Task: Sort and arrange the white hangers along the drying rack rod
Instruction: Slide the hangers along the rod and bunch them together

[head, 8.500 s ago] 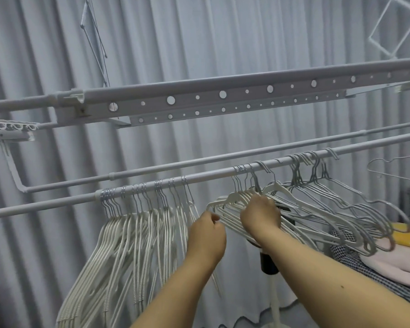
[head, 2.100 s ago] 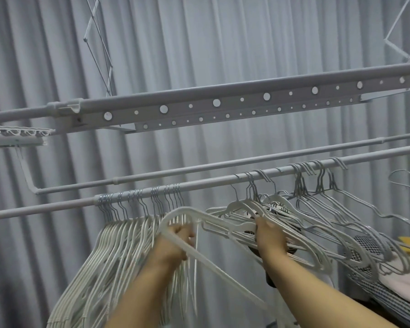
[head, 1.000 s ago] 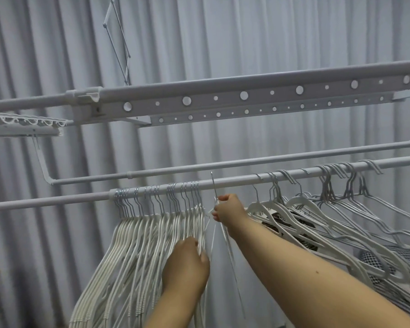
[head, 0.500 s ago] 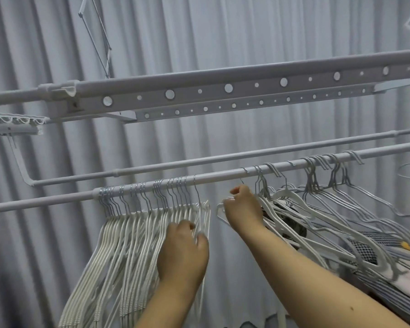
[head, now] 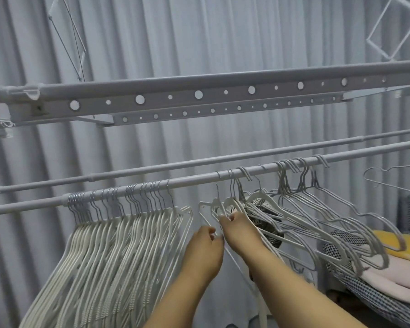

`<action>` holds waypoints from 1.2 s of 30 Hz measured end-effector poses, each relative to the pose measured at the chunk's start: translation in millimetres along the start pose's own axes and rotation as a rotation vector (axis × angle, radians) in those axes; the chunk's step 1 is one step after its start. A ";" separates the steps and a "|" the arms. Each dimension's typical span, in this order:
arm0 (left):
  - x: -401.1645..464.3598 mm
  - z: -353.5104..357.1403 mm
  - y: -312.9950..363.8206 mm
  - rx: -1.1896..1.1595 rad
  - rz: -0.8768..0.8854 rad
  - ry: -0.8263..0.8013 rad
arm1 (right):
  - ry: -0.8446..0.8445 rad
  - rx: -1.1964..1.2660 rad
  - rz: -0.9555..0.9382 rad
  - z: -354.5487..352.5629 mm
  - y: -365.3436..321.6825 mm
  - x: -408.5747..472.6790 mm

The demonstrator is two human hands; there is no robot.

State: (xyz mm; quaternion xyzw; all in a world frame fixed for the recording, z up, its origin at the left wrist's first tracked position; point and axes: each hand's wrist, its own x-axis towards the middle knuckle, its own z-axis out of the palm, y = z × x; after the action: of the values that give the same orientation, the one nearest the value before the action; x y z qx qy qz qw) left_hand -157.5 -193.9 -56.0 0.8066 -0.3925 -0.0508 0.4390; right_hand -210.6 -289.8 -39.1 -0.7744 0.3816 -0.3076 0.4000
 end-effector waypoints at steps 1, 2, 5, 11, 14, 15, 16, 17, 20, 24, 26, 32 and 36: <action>1.5 3.3 -0.7 -0.050 -0.032 -0.030 | -0.021 0.011 -0.015 -0.9 -0.5 -1.9; 2.1 6.2 -0.5 -0.111 -0.069 -0.056 | -0.044 0.030 -0.028 -1.9 -1.1 -4.2; 2.7 12.3 3.1 -0.228 -0.142 -0.090 | -0.102 0.108 -0.057 -2.5 -2.0 -8.3; 0.8 12.2 5.8 -0.257 -0.150 -0.028 | -0.112 0.231 -0.074 3.6 -1.6 -3.5; 5.9 4.4 13.2 -0.303 -0.119 0.009 | -0.080 0.202 -0.083 4.2 -0.6 -0.1; 9.6 0.4 16.0 -0.323 -0.121 0.024 | -0.072 0.190 -0.081 3.9 0.2 0.4; 13.8 -4.5 17.7 -0.353 -0.135 0.035 | -0.068 0.184 -0.076 4.0 1.5 0.8; 18.4 -8.8 18.8 -0.398 -0.159 0.043 | -0.065 0.183 -0.071 3.7 2.2 0.3; 23.5 -20.6 18.9 -0.538 -0.229 0.039 | -0.061 0.191 -0.054 4.8 4.6 1.4; 7.7 -27.9 18.5 -0.707 -0.274 -0.002 | -0.044 0.147 -0.020 6.9 10.3 4.7; -2.9 -33.9 20.9 -0.771 -0.277 -0.041 | -0.032 0.159 0.003 7.3 12.3 5.1; -30.6 -67.9 35.9 -0.892 -0.350 -0.285 | -0.008 0.208 0.057 18.1 18.8 9.8; -44.1 -85.3 46.1 -0.901 -0.300 -0.458 | -0.090 0.419 0.171 20.1 17.9 8.2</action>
State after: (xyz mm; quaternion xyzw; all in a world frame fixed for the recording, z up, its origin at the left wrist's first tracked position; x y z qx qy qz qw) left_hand -178.5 -121.1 18.9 0.5532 -0.2980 -0.4518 0.6332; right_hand -196.9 -295.9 -62.9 -0.6520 0.3555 -0.3104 0.5934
